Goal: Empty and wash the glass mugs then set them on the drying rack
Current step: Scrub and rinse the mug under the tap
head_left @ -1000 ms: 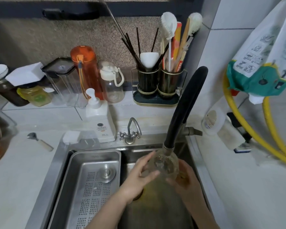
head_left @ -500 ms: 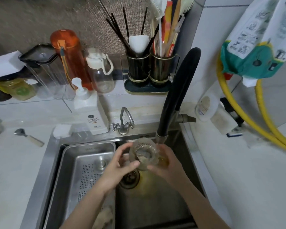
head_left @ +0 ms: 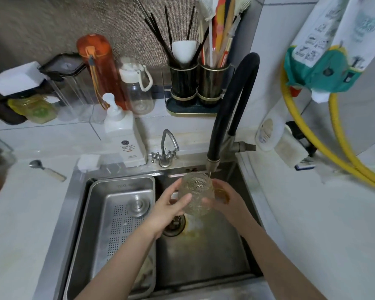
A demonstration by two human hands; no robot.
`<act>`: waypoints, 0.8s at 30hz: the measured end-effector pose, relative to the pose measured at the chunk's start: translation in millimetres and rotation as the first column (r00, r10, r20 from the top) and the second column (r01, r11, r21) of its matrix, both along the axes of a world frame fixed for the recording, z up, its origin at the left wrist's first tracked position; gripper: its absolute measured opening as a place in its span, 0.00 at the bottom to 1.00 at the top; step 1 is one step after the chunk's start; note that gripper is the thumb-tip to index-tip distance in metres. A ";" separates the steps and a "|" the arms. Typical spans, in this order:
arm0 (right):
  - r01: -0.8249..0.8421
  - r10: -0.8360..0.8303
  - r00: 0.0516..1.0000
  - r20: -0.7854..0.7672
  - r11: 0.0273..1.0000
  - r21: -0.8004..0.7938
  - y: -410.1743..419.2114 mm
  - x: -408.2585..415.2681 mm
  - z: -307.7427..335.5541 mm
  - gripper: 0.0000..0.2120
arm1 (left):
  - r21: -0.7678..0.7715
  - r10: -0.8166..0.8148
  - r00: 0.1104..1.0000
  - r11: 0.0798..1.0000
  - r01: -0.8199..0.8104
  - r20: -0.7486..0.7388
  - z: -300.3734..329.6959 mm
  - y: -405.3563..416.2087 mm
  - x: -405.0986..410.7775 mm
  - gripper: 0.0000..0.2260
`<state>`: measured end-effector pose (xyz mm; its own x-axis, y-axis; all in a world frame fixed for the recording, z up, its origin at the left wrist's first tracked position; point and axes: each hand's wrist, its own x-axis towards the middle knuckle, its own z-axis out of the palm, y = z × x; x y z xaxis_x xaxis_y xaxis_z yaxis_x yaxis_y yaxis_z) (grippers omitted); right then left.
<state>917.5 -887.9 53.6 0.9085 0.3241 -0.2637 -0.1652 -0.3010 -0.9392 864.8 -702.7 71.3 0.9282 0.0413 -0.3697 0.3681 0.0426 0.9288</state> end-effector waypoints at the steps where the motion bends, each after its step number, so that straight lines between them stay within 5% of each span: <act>1: 0.032 -0.032 0.999 -0.023 0.999 -0.006 -1.9 -0.4 -2.4 0.27 | 0.011 -0.017 1.000 1.000 0.017 -0.023 -0.3 -3.6 0.2 0.27; 6: 0.177 -0.165 0.970 -0.179 0.983 0.050 -4.1 -8.3 -3.8 0.23 | 0.065 -0.039 0.995 0.997 0.045 -0.094 -6.3 -8.4 -10.5 0.35; 9: 0.220 -0.197 0.951 -0.239 0.973 0.072 1.2 -13.1 -2.2 0.18 | 0.056 -0.022 0.997 0.998 0.026 -0.072 -5.0 -8.5 -17.7 0.32; 16: 0.061 -0.055 0.996 0.065 0.994 -0.085 4.7 -20.8 0.6 0.25 | 0.068 0.085 0.995 0.994 -0.082 -0.046 3.5 -24.3 -22.6 0.26; 19: 0.005 0.009 0.994 0.112 0.993 -0.120 3.9 -19.8 -1.7 0.19 | 0.124 0.121 0.985 0.987 -0.105 -0.125 1.5 -25.8 -19.8 0.27; 24: 0.117 -0.092 0.971 -0.220 0.988 0.102 1.3 -23.2 2.0 0.13 | 0.302 0.105 0.979 0.952 -0.047 -0.178 2.2 -29.6 -6.2 0.33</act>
<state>894.3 -886.6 55.6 0.8654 0.2693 -0.4225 -0.3908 -0.1648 -0.9056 858.6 -732.3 73.6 0.8321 0.2429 -0.4986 0.5446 -0.1878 0.8174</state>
